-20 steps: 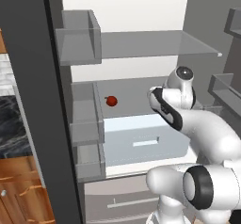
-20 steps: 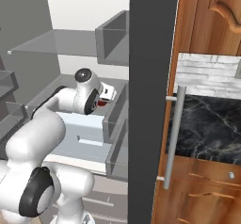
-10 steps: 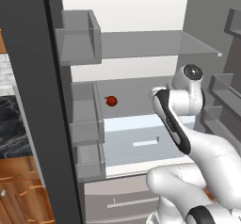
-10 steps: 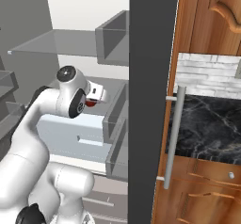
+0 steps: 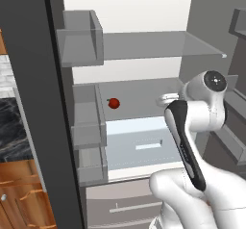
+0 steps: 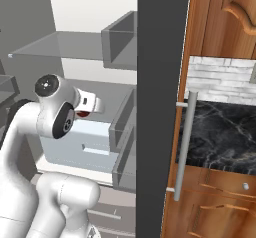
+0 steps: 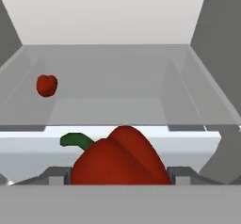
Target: Gather the bell peppers from the fridge and place them on a tray on the dining counter. Then gather the fish and chicken drumstick from the fridge and place them on the other tray.
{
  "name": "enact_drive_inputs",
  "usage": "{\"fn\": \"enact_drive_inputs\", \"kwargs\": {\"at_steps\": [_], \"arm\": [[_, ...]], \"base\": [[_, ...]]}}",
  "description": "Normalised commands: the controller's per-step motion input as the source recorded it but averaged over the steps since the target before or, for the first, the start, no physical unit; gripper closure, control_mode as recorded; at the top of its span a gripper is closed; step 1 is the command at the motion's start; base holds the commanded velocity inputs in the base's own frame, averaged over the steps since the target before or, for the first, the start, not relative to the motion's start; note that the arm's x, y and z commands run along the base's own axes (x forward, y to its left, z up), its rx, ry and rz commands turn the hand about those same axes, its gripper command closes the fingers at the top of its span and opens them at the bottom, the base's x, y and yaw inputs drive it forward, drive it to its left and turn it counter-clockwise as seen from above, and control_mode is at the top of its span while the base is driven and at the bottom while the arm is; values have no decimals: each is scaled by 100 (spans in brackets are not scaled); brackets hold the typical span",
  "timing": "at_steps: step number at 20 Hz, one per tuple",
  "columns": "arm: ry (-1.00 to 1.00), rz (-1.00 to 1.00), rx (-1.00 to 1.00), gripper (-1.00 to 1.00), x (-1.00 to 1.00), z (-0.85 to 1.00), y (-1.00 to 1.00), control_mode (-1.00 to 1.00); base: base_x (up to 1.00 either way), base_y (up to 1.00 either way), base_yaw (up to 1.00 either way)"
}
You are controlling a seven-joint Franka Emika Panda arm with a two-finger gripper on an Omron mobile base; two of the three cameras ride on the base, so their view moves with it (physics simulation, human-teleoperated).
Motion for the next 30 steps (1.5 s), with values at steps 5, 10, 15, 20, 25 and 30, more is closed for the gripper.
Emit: {"fn": "enact_drive_inputs", "kwargs": {"at_steps": [5, 10, 15, 20, 25, 30], "arm": [[0, 2, -3, 100, -60, 52, 14, -100], [1, 0, -3, 100, -54, 49, 15, -100], [1, 0, -1, 100, -44, 38, 9, -100], [1, 2, 0, 100, -44, 5, 3, -100], [0, 0, 0, 100, -59, 0, 0, -100], [0, 0, 0, 100, -35, 0, 0, -100]], "base": [[0, 0, 0], [0, 0, 0], [0, 0, 0], [0, 0, 0], [0, 0, 0], [0, 0, 0]]}}
